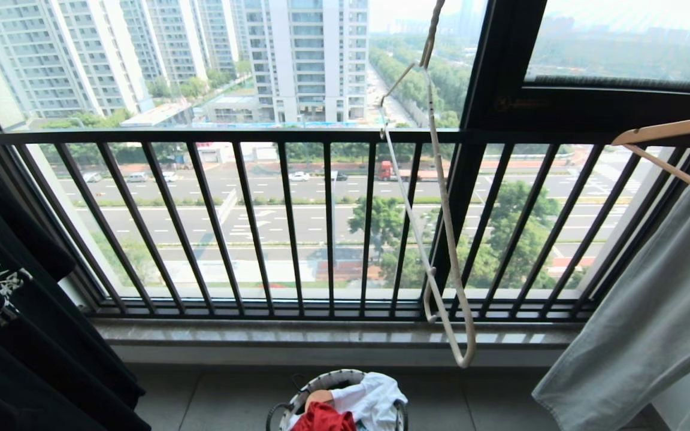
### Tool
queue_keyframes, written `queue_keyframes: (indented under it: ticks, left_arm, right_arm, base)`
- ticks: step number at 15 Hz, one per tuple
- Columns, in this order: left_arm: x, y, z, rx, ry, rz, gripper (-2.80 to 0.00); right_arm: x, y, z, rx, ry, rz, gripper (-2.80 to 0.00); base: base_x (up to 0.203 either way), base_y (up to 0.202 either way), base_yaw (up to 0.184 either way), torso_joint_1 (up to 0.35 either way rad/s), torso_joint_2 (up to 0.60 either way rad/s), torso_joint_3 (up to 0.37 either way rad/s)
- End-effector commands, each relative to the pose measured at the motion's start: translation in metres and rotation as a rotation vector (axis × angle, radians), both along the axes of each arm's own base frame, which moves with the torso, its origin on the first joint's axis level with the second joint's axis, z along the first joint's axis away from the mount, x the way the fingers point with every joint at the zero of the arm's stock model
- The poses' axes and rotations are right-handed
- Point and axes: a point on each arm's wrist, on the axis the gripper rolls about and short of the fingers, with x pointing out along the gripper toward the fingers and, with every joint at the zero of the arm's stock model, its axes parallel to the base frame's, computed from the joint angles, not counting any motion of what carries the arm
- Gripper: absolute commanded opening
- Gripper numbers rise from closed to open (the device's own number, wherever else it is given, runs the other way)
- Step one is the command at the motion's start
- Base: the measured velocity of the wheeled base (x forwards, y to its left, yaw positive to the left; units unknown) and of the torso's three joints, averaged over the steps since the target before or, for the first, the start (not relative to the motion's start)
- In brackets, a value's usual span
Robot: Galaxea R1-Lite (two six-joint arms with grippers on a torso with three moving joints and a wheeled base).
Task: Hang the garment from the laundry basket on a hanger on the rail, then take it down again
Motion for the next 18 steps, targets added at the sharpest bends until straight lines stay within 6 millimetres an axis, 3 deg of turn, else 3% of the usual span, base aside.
queue_keyframes:
  ticks: [1, 18]
  left_arm:
    - [0.0000, 0.0000, -0.0001, -0.020, 0.001, 0.002, -2.80]
    - [0.0000, 0.0000, -0.0001, -0.021, 0.001, 0.002, -2.80]
  right_arm:
    - [0.0001, -0.0001, -0.0001, 0.016, 0.002, -0.003, -2.80]
    - [0.0001, -0.0001, 0.0000, 0.019, 0.001, -0.004, -2.80]
  base:
    - [0.000, 0.000, 0.000, 0.000, 0.00, 0.000]
    - [0.000, 0.000, 0.000, 0.000, 0.00, 0.000]
